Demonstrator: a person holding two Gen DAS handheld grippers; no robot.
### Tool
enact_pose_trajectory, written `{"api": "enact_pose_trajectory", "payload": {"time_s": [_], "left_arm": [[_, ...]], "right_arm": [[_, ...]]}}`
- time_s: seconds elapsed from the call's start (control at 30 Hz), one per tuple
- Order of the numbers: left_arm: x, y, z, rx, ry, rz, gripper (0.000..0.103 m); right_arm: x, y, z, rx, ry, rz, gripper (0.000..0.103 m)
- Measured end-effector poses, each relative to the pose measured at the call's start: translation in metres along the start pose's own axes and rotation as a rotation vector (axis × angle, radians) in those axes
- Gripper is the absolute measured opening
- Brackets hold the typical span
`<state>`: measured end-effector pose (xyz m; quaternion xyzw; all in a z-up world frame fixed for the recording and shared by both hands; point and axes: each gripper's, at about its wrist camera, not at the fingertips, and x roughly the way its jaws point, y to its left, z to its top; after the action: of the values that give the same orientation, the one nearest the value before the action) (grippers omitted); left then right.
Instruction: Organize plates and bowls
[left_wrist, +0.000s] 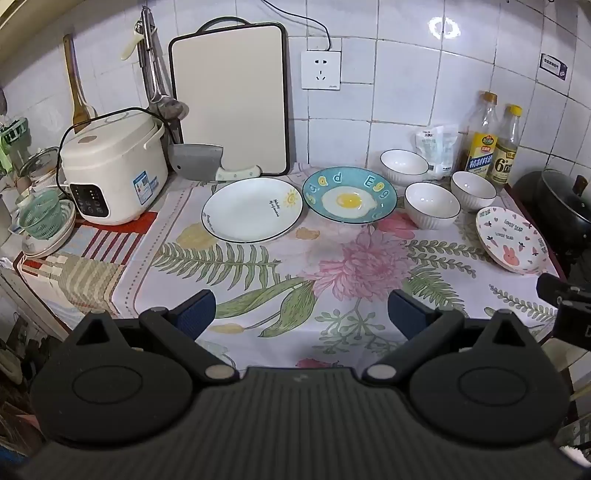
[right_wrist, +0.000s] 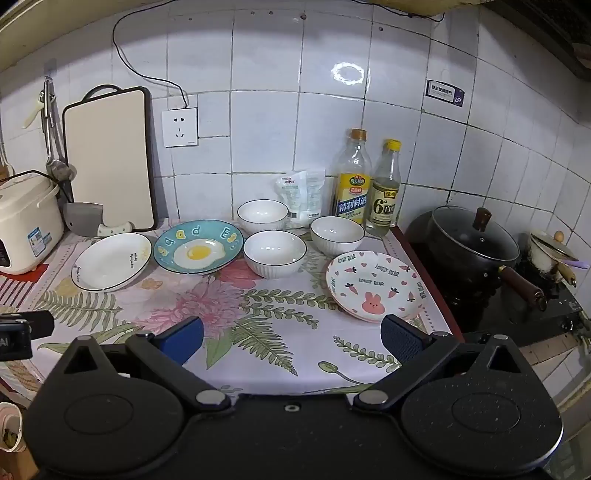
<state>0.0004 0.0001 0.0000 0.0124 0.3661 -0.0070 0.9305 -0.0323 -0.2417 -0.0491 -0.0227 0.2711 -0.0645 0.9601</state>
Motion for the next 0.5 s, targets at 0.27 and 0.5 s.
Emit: {"api": "enact_pose_trajectory", "payload": {"time_s": [0.27,0.5], "left_arm": [[0.0,-0.002,0.0,0.015,-0.011,0.016,0.1],[0.002,-0.002,-0.006,0.014,-0.003,0.026,0.1]], "right_arm": [[-0.001,-0.001,0.0,-0.002,-0.015,-0.014,0.103],[-0.005,0.003,0.0,-0.029,-0.055,-0.025,0.103]]}}
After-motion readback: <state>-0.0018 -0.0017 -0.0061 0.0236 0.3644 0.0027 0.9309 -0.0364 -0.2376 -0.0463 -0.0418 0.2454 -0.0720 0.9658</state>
